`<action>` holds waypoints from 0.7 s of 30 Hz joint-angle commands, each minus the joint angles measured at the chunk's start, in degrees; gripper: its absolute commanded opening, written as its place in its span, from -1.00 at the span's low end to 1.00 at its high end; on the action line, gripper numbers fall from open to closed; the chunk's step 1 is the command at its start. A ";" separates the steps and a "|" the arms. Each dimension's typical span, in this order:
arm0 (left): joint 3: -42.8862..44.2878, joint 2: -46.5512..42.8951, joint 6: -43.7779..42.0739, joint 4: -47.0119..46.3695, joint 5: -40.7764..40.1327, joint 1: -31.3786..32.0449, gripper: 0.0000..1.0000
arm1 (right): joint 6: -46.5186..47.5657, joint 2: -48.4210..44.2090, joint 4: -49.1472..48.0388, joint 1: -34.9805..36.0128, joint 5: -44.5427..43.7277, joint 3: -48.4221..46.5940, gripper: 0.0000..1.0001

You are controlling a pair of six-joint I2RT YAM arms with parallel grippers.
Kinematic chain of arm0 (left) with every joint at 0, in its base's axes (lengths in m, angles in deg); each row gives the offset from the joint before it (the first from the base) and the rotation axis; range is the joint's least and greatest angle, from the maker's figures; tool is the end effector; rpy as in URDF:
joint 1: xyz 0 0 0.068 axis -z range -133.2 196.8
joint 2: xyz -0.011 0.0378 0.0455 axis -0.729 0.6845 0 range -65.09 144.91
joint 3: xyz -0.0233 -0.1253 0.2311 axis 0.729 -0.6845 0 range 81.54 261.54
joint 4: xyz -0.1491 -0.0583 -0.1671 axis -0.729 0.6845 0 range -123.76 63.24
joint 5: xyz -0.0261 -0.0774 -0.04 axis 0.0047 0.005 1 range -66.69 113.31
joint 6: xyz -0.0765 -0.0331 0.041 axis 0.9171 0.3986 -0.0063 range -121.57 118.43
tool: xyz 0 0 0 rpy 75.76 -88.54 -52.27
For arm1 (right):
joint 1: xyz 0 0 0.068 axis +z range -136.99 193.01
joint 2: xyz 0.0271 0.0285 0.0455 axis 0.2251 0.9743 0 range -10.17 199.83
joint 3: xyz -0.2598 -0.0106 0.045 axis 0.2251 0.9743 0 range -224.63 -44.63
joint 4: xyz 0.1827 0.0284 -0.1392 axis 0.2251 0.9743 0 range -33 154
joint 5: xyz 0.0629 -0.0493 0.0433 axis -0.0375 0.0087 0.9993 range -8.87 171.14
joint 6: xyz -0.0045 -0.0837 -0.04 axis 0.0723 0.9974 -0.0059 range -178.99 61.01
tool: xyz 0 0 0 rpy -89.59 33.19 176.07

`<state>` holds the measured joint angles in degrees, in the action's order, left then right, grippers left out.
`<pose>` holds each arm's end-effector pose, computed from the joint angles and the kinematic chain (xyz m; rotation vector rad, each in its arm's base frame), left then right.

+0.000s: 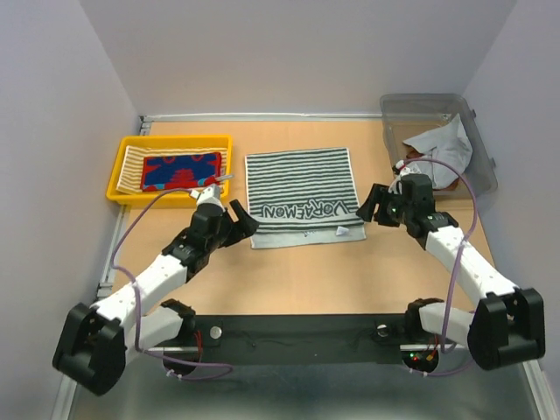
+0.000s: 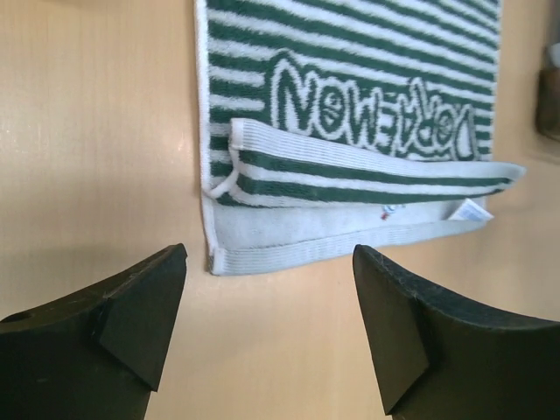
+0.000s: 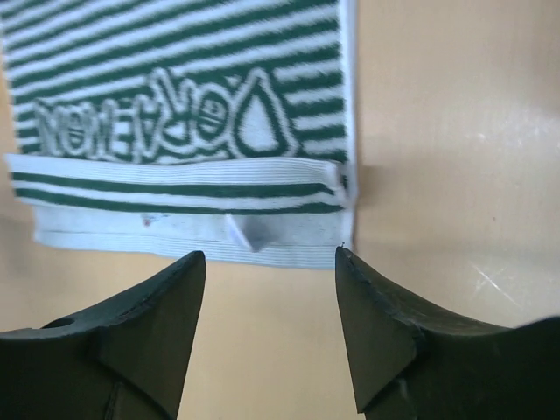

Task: Fold and stack the towels
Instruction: Fold the towel

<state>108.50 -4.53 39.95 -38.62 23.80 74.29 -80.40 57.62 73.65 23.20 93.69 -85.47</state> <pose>0.2156 -0.1130 0.1920 -0.2583 2.1434 -0.7317 0.2459 0.0627 0.1992 0.1203 2.3669 0.5267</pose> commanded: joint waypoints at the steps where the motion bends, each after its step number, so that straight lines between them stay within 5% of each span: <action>1: -1.65 -8.77 1.11 3.54 -2.77 0.55 0.76 | 0.75 -5.30 -0.82 -0.09 6.42 -0.38 0.34; 5: 2.99 -7.64 -1.61 3.81 -5.15 0.64 0.75 | 3.47 -0.39 -0.65 -0.09 5.46 -5.48 0.32; 13: 24.15 19.05 -11.71 6.52 -0.76 0.64 0.68 | 10.33 20.95 2.07 1.14 5.46 -20.14 0.29; 21: 31.05 34.00 -15.41 9.61 3.20 2.22 0.57 | 15.96 30.29 3.31 4.30 6.17 -22.97 0.29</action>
<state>137.40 27.16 27.69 -31.76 25.03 75.12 -68.37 85.95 75.48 25.61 99.18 -106.04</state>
